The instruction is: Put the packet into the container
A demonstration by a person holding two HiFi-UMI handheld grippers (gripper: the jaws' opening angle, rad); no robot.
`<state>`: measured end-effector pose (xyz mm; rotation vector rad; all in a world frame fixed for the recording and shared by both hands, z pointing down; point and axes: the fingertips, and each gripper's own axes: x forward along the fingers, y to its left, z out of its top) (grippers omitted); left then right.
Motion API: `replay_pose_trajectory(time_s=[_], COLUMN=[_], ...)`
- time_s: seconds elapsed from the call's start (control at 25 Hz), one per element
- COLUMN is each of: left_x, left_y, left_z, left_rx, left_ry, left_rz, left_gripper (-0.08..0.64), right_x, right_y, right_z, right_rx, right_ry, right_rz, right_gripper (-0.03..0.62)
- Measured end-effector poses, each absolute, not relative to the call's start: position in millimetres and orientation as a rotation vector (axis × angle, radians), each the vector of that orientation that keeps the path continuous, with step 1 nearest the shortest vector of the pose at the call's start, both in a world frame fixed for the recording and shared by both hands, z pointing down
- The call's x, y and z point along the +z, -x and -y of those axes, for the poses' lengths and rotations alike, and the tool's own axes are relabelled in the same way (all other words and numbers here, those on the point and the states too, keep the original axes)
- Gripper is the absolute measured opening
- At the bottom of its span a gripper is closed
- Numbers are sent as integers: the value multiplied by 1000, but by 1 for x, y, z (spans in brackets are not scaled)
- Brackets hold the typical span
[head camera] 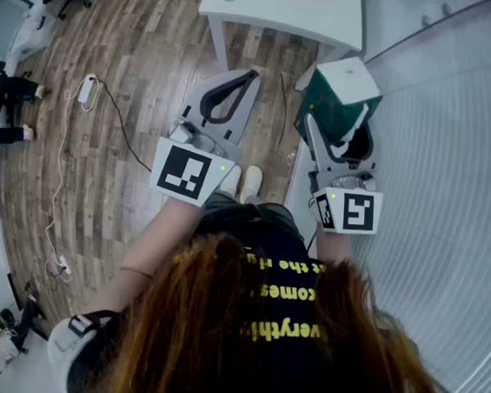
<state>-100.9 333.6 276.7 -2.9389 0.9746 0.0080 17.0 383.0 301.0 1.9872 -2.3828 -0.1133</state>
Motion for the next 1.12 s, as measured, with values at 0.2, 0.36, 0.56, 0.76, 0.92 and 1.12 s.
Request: replay_pose_trajectory(time_s=[0.2, 0.36, 0.56, 0.76, 0.92, 1.12], left_x=[273, 274, 275, 271, 268, 270], left_y=[103, 99, 91, 87, 83, 79], left_z=[-334, -337, -339, -335, -332, -322], left_rx=[0, -5, -3, -3, 8, -3], left_ry=[2929, 2915, 2911, 2890, 2870, 2849], left_rz=[-984, -993, -1010, -1038, -1077, -1128], left_gripper=[2, 2, 2, 2, 2, 2], right_x=[294, 294, 296, 291, 290, 291], right_y=[-14, -16, -24, -31, -41, -62], right_z=[-383, -385, -384, -376, -369, -353], right_rx=[-122, -112, -81, -91, -82, -80], right_ry=[-1982, -1972, -1955, -1935, -1922, -1934], right_rz=[2396, 2422, 2466, 2503, 2530, 2552], right_gripper=[359, 359, 360, 360, 360, 360])
